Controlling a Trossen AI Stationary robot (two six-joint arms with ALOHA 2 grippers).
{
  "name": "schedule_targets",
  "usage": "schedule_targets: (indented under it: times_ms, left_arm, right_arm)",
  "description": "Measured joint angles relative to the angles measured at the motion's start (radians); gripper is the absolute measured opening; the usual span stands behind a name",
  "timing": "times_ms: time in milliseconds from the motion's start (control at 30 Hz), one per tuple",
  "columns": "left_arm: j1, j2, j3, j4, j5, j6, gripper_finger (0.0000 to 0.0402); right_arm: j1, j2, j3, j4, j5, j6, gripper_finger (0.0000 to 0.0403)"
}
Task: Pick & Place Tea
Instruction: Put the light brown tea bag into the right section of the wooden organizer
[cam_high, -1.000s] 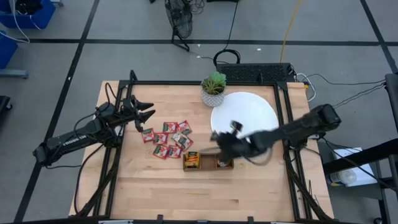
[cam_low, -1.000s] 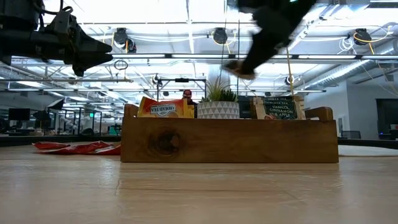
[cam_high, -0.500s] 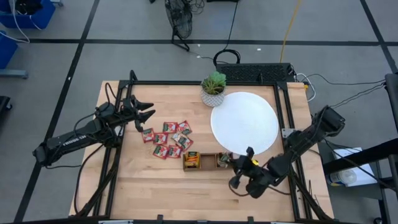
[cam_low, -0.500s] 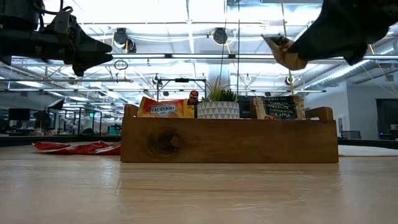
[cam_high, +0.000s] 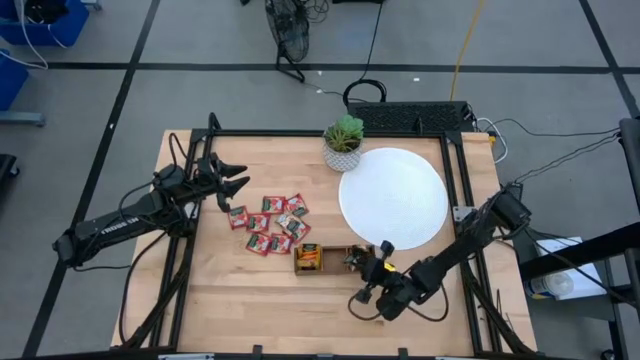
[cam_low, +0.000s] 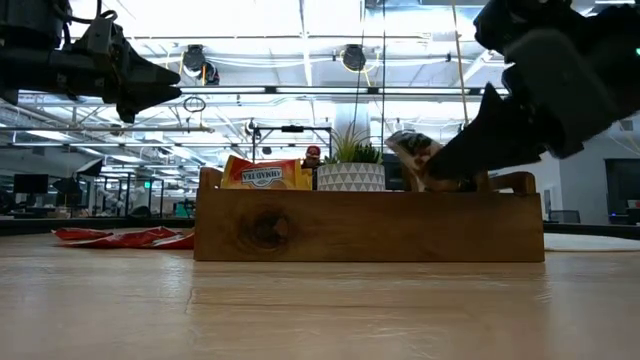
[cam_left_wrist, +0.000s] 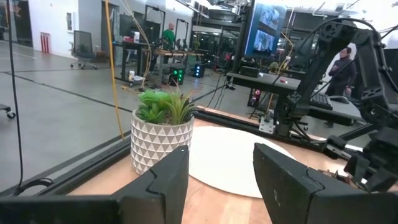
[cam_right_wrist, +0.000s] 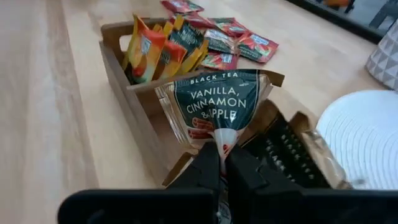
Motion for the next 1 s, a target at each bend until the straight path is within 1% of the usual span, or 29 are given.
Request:
schedule_targets:
  times_ms: [200, 367, 600, 733, 833, 1000]
  left_arm:
    - [0.000, 0.000, 0.000, 0.000, 0.000, 0.000, 0.0182]
    - [0.000, 0.000, 0.000, 0.000, 0.000, 0.000, 0.0182]
    - [0.000, 0.000, 0.000, 0.000, 0.000, 0.000, 0.0182]
    - [0.000, 0.000, 0.000, 0.000, 0.000, 0.000, 0.0182]
    - [0.000, 0.000, 0.000, 0.000, 0.000, 0.000, 0.0182]
    - [0.000, 0.000, 0.000, 0.000, 0.000, 0.000, 0.0182]
  right_arm:
    - [-0.002, 0.010, 0.018, -0.003, 0.029, -0.111, 0.0002]
    - [-0.002, 0.009, 0.020, -0.009, 0.047, -0.151, 0.0004]
    - [-0.002, 0.009, 0.020, -0.048, 0.042, -0.125, 0.0005]
    - [-0.005, 0.008, 0.020, -0.052, -0.008, -0.097, 0.0009]
    - [-0.009, 0.008, 0.021, -0.061, -0.010, -0.047, 0.0026]
    - [-0.009, 0.008, 0.021, -0.062, -0.006, -0.038, 0.0074]
